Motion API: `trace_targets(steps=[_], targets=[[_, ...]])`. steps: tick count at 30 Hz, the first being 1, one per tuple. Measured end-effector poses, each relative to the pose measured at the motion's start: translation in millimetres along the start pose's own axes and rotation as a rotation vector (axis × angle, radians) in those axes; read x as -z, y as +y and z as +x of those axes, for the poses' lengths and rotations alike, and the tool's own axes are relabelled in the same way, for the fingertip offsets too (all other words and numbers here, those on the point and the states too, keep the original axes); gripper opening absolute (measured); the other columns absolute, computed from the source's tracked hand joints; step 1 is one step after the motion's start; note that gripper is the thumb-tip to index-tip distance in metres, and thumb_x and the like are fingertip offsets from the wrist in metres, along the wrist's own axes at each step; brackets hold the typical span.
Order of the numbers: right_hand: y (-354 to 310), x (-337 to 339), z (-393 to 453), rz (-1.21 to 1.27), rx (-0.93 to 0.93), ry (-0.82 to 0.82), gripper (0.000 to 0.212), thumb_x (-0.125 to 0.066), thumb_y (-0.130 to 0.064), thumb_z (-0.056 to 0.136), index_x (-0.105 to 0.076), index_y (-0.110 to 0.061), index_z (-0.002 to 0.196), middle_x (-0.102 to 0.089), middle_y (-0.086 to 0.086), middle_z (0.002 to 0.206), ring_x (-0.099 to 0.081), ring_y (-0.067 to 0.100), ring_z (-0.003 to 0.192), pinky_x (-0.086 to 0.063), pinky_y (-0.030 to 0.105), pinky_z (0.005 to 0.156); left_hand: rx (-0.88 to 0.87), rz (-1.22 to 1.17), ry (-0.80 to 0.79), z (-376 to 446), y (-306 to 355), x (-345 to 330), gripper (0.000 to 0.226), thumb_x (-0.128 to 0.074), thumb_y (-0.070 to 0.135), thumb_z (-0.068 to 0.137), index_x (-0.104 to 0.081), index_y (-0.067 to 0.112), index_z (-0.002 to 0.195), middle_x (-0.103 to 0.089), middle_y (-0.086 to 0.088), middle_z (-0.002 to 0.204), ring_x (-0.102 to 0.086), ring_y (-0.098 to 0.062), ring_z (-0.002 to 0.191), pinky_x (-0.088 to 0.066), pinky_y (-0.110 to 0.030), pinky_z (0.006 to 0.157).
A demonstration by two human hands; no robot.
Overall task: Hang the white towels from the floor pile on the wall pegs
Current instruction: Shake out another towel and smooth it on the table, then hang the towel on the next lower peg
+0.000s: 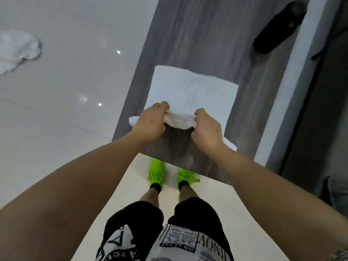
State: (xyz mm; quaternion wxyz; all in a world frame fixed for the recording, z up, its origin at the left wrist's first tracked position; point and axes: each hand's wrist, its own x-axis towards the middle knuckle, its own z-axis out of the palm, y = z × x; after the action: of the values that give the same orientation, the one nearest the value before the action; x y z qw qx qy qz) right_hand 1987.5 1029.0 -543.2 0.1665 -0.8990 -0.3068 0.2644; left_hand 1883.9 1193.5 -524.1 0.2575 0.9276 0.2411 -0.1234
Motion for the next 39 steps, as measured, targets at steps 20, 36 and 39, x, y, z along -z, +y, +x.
trace_targets(steps=[20, 36, 39], targets=[[-675, 192, -135, 0.055, 0.998, 0.206, 0.026, -0.073, -0.055, 0.073, -0.065, -0.031, 0.075, -0.066, -0.012, 0.072, -0.062, 0.009, 0.073, -0.050, 0.030, 0.065, 0.267, 0.283, 0.924, -401, -235, 521, 0.031, -0.046, 0.006, 0.072, -0.047, 0.022, 0.099, -0.062, -0.007, 0.092, -0.056, -0.032, 0.082, -0.041, -0.031, 0.067], [-1136, -126, -466, -0.029, 1.838, -0.179, 0.044, -0.064, -0.058, 0.077, -0.057, -0.019, 0.059, -0.052, -0.003, 0.051, -0.051, 0.012, 0.053, -0.037, 0.032, 0.049, 1.071, 0.543, 1.110, -944, -485, 516, 0.027, -0.048, 0.007, 0.074, -0.045, 0.016, 0.099, -0.063, -0.009, 0.092, -0.058, -0.036, 0.083, -0.039, -0.033, 0.062], [-1205, -195, -535, -0.035, 1.990, -0.278, 0.046, -0.064, -0.057, 0.079, -0.052, -0.018, 0.058, -0.048, -0.003, 0.051, -0.050, 0.019, 0.057, -0.040, 0.036, 0.053, 1.247, 0.533, 1.079, -1033, -523, 502, 0.022, -0.044, 0.007, 0.072, -0.035, 0.019, 0.088, -0.059, -0.007, 0.084, -0.056, -0.035, 0.077, -0.037, -0.035, 0.058]])
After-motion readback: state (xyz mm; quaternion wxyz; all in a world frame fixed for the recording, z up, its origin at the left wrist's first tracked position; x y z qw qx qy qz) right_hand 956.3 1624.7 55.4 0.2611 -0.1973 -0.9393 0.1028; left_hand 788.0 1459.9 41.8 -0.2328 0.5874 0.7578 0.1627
